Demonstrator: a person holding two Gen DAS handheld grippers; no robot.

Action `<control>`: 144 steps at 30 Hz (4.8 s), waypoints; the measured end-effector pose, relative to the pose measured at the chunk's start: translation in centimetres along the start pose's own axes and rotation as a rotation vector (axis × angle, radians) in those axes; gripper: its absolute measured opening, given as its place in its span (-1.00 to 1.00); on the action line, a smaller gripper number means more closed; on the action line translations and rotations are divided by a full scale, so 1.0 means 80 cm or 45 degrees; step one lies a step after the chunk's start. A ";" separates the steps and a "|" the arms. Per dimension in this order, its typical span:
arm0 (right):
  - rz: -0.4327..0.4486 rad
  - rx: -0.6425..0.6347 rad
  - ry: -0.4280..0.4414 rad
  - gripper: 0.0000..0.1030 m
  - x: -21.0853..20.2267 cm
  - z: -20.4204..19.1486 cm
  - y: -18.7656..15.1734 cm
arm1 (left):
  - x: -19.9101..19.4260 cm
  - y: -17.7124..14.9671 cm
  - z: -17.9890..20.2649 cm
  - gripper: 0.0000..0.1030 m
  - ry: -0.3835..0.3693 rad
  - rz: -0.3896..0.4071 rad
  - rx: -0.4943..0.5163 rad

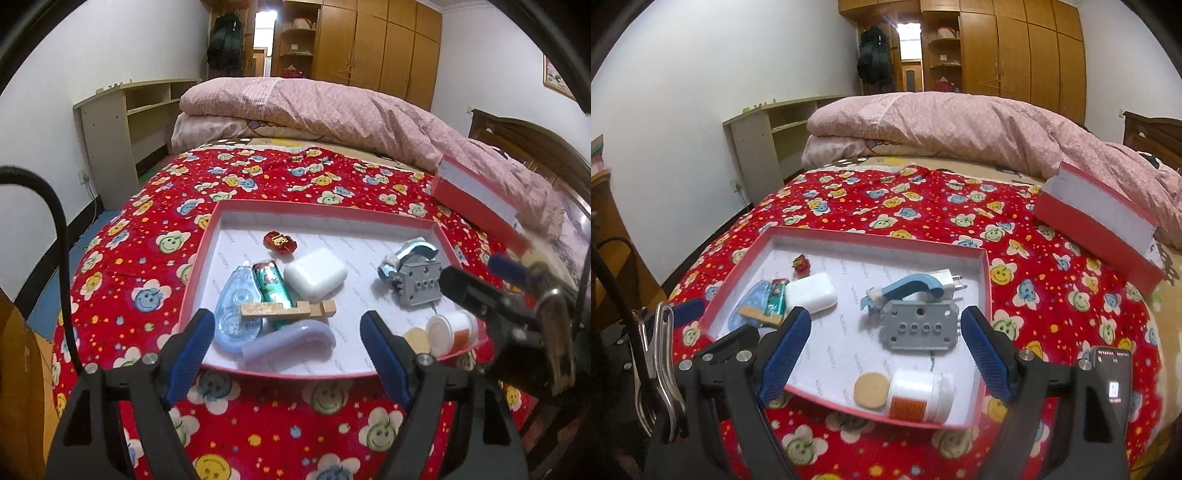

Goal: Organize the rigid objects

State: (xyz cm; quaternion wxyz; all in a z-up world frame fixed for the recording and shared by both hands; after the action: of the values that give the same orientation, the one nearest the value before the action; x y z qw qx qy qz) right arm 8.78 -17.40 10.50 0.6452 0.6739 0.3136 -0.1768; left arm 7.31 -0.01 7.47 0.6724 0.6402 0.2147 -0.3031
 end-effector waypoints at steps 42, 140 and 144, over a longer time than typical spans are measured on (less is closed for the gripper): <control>-0.143 0.049 -0.132 0.66 -0.023 -0.005 -0.137 | 0.005 -0.099 -0.002 0.64 0.090 -0.140 0.058; -0.128 0.047 -0.193 0.75 -0.006 -0.007 -0.162 | 0.019 -0.117 -0.012 0.92 0.112 -0.090 0.036; -0.128 0.047 -0.193 0.75 -0.007 -0.007 -0.162 | 0.019 -0.117 -0.012 0.92 0.112 -0.090 0.036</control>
State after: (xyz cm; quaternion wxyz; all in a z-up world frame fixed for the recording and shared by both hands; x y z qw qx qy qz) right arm -0.13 -17.36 1.06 0.6448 0.6537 0.2940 -0.2654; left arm 2.13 0.76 -0.49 0.6421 0.6545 0.2621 -0.3012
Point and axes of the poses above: each gripper's, at about its wrist camera, not at the fingertips, and x roughly the way its jaws point, z to its right, y to its top, the point moved 2 cm from there along x, roughly the way its jaws point, and after that the axes turned 2 degrees about -y, right-handed, at the moved point
